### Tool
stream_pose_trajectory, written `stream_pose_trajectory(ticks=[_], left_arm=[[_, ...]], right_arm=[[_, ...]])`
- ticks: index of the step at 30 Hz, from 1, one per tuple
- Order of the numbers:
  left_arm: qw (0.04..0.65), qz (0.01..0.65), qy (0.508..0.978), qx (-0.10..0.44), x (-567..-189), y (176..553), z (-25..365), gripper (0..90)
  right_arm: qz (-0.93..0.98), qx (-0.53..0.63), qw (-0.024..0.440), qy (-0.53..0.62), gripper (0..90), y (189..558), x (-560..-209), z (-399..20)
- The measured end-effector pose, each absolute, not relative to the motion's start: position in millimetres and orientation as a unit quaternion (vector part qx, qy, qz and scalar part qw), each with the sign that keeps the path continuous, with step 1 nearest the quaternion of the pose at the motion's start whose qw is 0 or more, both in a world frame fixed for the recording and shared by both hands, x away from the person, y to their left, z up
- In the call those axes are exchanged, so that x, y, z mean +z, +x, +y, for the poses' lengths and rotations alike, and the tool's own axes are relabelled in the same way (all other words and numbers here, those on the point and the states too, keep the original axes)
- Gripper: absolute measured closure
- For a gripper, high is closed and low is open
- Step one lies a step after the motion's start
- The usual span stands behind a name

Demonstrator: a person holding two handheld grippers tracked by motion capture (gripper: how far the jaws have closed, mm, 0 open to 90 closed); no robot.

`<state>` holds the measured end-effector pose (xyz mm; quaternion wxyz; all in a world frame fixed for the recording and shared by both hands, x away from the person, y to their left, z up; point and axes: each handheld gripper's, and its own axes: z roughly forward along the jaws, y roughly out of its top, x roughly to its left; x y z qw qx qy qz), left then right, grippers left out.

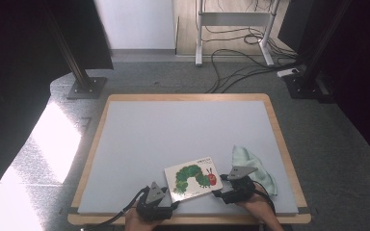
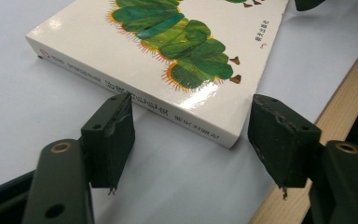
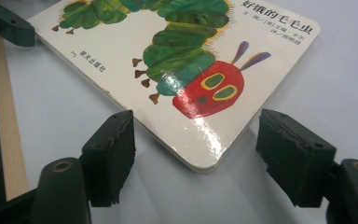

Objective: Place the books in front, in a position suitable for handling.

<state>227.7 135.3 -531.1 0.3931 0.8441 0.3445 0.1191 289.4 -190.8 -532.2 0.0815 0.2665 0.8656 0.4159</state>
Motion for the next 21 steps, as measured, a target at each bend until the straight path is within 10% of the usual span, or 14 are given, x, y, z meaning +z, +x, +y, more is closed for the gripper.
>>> stream_pose_trajectory(ticks=[21], left_arm=[[0.376, 0.362, 0.846, 0.111, -525, 254, 145, 36.2]], right_arm=[[0.859, 0.408, 0.113, 0.289, 37.2, 291, -532, -177]])
